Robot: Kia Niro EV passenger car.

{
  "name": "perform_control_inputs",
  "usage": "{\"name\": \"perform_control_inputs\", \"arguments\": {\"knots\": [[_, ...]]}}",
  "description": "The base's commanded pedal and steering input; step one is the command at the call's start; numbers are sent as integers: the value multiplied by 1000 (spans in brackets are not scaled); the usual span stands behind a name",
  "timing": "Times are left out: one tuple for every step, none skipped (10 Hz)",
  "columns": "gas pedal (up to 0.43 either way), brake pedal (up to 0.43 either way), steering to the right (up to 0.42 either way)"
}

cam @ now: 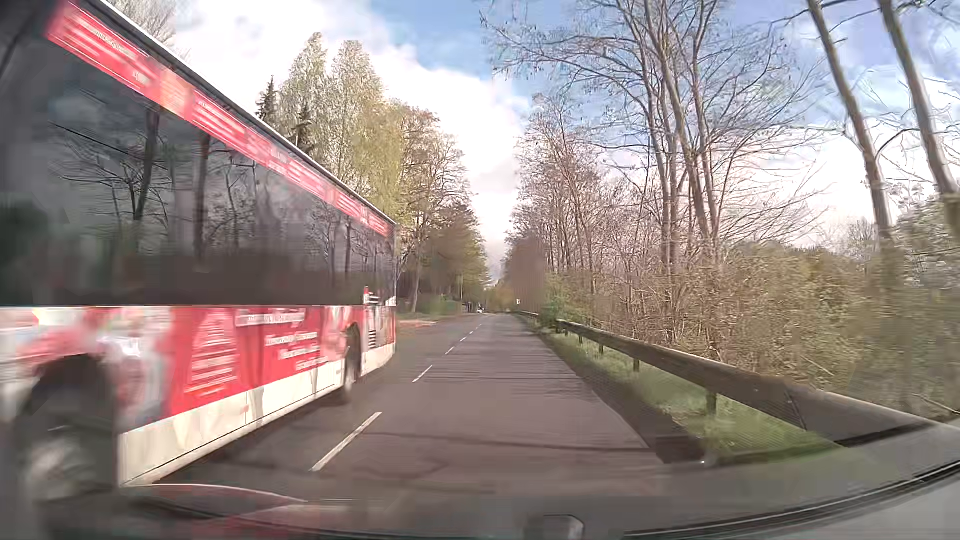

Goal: Follow the waypoints while adhering to traffic rules and regulations

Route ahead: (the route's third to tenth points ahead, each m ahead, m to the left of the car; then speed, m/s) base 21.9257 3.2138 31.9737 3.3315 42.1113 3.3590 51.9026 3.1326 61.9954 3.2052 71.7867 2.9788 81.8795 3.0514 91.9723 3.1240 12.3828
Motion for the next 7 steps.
{"name": "perform_control_inputs", "arguments": {"knots": [[59,0,-1],[59,0,-1],[59,0,-1],[59,0,-1],[59,0,-1],[59,0,-1],[59,0,-1]]}}
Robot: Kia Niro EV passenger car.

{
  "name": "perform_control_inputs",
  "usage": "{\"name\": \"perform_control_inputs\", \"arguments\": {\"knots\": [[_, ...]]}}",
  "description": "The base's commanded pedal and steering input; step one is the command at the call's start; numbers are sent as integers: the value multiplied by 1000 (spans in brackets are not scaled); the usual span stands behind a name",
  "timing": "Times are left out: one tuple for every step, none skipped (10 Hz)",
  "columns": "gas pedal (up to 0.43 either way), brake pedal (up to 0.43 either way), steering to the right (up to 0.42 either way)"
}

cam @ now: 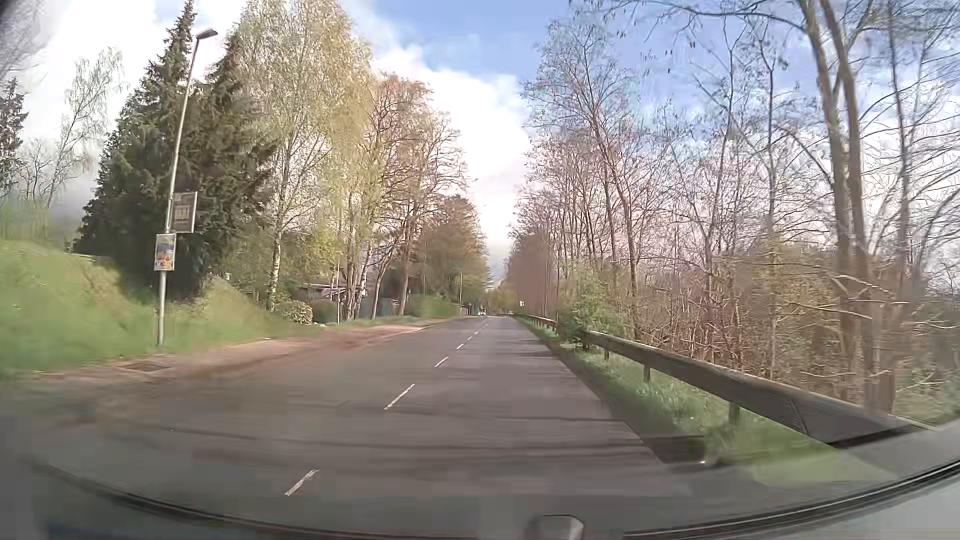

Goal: Follow the waypoints while adhering to traffic rules and regulations

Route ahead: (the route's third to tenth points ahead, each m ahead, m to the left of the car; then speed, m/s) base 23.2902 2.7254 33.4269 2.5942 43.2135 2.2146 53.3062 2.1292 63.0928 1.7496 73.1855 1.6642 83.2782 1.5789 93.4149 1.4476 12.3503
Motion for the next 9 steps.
{"name": "perform_control_inputs", "arguments": {"knots": [[59,0,-2],[59,0,-1],[59,0,-1],[59,0,-1],[59,0,-1],[59,0,-1],[59,0,-1],[59,0,-1],[59,0,2]]}}
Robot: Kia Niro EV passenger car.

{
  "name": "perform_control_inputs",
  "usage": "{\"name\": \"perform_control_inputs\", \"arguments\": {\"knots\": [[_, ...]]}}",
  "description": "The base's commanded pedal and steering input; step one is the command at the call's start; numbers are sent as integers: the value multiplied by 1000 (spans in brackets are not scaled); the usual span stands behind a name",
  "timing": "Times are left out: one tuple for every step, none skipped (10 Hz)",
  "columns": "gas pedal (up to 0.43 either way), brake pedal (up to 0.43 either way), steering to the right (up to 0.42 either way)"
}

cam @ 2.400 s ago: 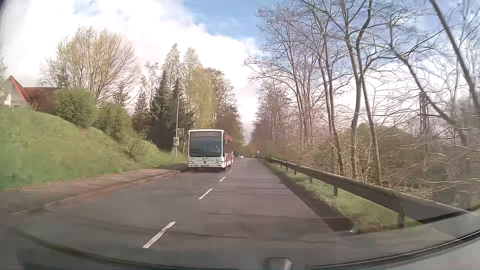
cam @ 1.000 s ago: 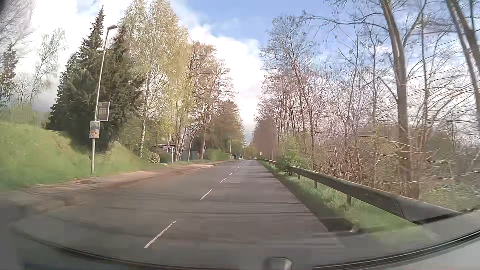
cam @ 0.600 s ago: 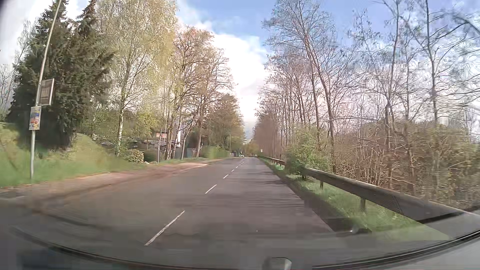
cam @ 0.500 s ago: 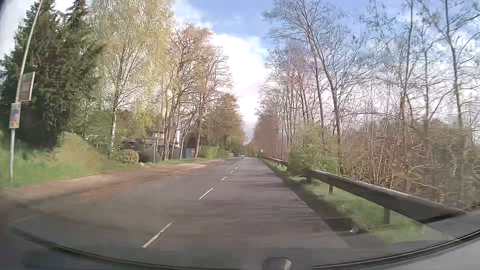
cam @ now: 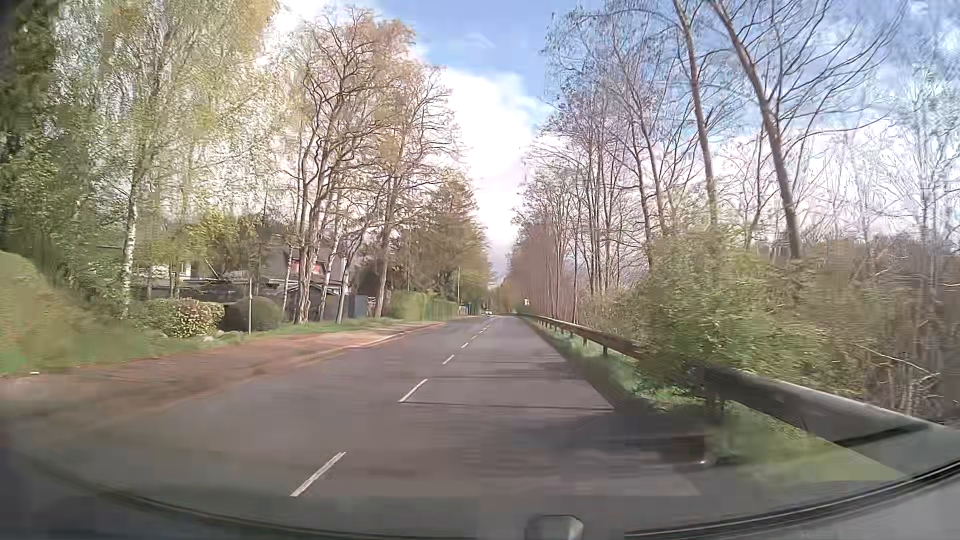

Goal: Follow the waypoints while adhering to traffic rules and regulations

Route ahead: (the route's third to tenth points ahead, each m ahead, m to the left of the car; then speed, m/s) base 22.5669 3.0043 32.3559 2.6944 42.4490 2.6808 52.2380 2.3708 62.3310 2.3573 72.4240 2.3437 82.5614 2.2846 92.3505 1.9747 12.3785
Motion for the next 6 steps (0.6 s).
{"name": "perform_control_inputs", "arguments": {"knots": [[59,0,3],[59,0,3],[59,0,3],[59,0,3],[59,0,2],[59,0,2]]}}
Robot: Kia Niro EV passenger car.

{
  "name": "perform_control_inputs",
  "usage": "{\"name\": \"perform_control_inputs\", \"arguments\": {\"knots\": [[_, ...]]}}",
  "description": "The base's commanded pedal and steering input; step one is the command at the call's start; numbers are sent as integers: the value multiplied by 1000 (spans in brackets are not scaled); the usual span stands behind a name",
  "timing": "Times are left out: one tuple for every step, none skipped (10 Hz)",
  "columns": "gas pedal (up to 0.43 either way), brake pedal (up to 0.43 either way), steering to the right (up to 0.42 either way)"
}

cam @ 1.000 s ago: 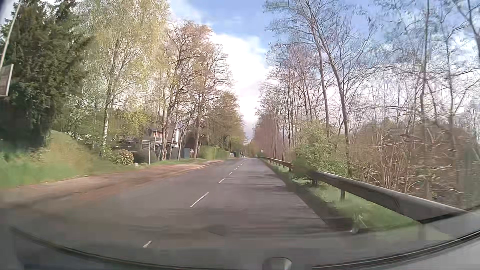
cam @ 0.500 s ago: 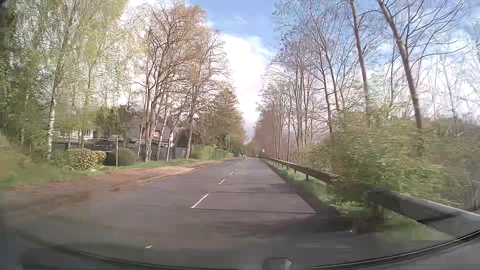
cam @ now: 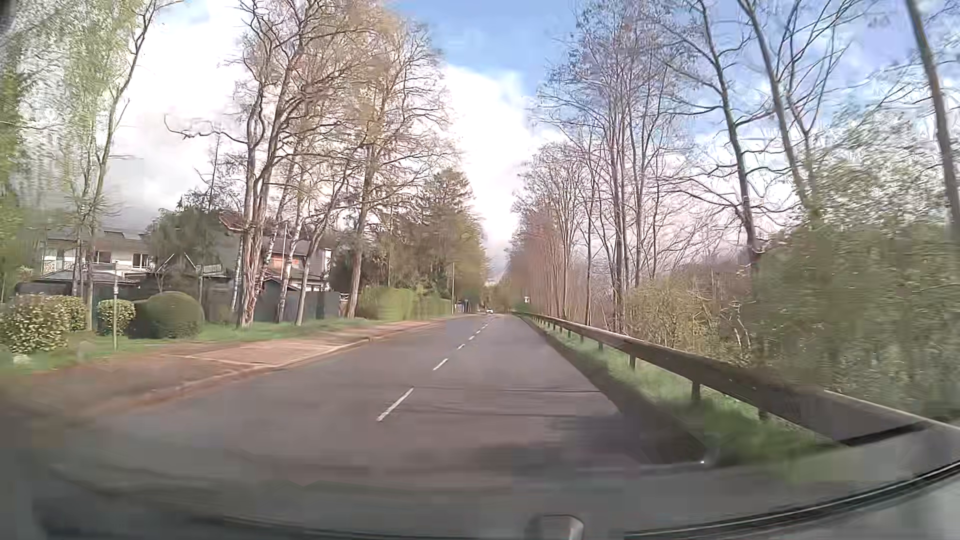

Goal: Follow the waypoints while adhering to traffic rules and regulations

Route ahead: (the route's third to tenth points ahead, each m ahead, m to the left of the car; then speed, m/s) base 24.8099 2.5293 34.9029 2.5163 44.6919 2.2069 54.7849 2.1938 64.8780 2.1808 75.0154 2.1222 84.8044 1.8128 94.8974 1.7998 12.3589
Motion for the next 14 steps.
{"name": "perform_control_inputs", "arguments": {"knots": [[47,0,2],[39,0,2],[39,0,2],[39,0,2],[39,0,2],[39,0,2],[39,0,2],[39,0,2],[39,0,2],[39,0,2],[39,0,2],[47,0,2],[47,0,2],[47,0,2]]}}
